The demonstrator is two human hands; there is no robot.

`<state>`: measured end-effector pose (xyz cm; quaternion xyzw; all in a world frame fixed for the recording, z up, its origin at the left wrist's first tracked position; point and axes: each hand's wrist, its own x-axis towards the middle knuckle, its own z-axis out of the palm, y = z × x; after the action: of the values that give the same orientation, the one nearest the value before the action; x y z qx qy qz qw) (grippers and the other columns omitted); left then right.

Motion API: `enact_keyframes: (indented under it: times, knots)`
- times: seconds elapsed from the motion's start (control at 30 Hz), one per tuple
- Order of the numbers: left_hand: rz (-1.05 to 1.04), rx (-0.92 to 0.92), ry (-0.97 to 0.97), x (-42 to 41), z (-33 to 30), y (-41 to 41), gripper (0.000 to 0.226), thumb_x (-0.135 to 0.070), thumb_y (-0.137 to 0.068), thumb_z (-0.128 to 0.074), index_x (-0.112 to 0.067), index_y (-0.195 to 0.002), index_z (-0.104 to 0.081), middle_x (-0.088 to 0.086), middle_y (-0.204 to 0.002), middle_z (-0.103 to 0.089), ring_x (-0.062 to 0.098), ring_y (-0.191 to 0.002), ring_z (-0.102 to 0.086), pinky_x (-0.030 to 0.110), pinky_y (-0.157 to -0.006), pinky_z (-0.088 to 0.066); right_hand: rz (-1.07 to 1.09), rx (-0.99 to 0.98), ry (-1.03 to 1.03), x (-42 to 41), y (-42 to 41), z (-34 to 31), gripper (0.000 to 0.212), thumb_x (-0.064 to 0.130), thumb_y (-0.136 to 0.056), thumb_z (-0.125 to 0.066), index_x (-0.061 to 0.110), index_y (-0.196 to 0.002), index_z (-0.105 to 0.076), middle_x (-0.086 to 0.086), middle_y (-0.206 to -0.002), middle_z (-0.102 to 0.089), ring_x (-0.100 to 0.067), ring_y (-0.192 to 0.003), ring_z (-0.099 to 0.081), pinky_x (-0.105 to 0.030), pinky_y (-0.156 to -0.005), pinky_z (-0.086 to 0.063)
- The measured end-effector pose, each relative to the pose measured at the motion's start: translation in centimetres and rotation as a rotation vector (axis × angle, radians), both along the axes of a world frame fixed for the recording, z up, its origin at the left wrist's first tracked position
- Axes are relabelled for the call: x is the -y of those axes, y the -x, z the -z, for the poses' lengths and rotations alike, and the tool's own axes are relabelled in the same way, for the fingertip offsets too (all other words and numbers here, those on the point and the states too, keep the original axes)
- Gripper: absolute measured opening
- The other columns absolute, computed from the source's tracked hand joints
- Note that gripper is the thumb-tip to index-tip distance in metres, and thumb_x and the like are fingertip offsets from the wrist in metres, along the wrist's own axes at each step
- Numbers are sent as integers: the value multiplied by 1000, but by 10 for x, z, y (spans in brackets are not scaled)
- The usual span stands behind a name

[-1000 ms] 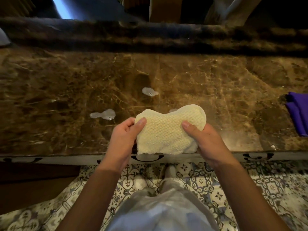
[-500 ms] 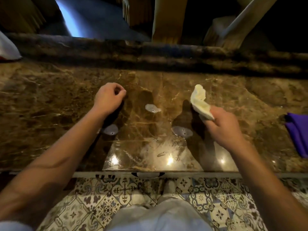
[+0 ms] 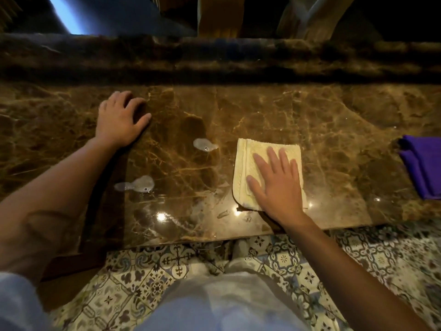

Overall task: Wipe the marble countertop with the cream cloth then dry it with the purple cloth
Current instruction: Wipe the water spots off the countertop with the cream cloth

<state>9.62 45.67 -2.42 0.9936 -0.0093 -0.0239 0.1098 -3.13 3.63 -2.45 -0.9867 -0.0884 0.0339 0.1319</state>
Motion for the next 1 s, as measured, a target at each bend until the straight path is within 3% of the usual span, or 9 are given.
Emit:
enact_keyframes:
  times: [0.07, 0.13, 0.27, 0.4, 0.67, 0.9, 1.0]
  knots:
    - [-9, -52, 6, -8, 5, -5, 67, -62, -104, -38, -28, -161, -29, 14, -173, -20, 37, -160, -10, 60, -126, -8, -41, 2, 69, -1, 14, 11, 68, 62, -102, -33, 29, -161, -32, -9, -173, -18, -33, -160, -2, -58, -127, -4]
    - [-23, -64, 6, -13, 10, -10, 72, -66, -103, -34, -28, -163, -22, 11, -175, -15, 33, -162, -5, 57, -127, -4, -57, 27, 100, 0, 25, 17, 70, 64, -100, -33, 28, -161, -31, -10, -173, -19, -34, -160, -4, -61, -126, -7]
    - [-36, -25, 0, -13, 18, -12, 77, -72, -99, -29, -29, -163, -22, 10, -174, -16, 32, -162, -8, 55, -127, -4, -20, 3, 132, -9, 0, 16, 73, 65, -100, -28, 29, -163, -25, -9, -174, -13, -34, -161, -1, -59, -127, -4]
    - [-60, -14, -4, -9, 15, -8, 73, -65, -102, -35, -26, -163, -26, 11, -174, -18, 32, -161, -10, 54, -127, -4, -23, -18, 160, -26, -58, 13, 76, 68, -98, -18, 30, -164, -18, -9, -174, -7, -35, -160, 2, -59, -127, -3]
    - [-90, 33, -8, 1, 9, -4, 71, -60, -102, -40, -20, -161, -34, 14, -171, -27, 34, -160, -17, 55, -128, -9, -32, -19, 106, -60, -160, 13, 73, 64, -101, -28, 28, -163, -22, -12, -174, -12, -38, -160, -2, -60, -127, -1]
    - [-60, -21, 37, 0, 2, -3, 69, -56, -105, -44, -22, -163, -30, 11, -174, -18, 32, -162, -8, 53, -129, -2, 16, 0, 94, -58, -117, 11, 69, 61, -104, -31, 27, -163, -24, -12, -174, -13, -36, -160, -4, -58, -127, -2]
    - [-4, -101, 198, -16, -11, -1, 64, -49, -103, -54, -26, -160, -37, 6, -174, -22, 30, -162, -8, 56, -128, -4, 76, -2, 95, -61, -73, 9, 68, 60, -104, -34, 27, -162, -26, -11, -173, -14, -35, -160, -4, -57, -128, -3]
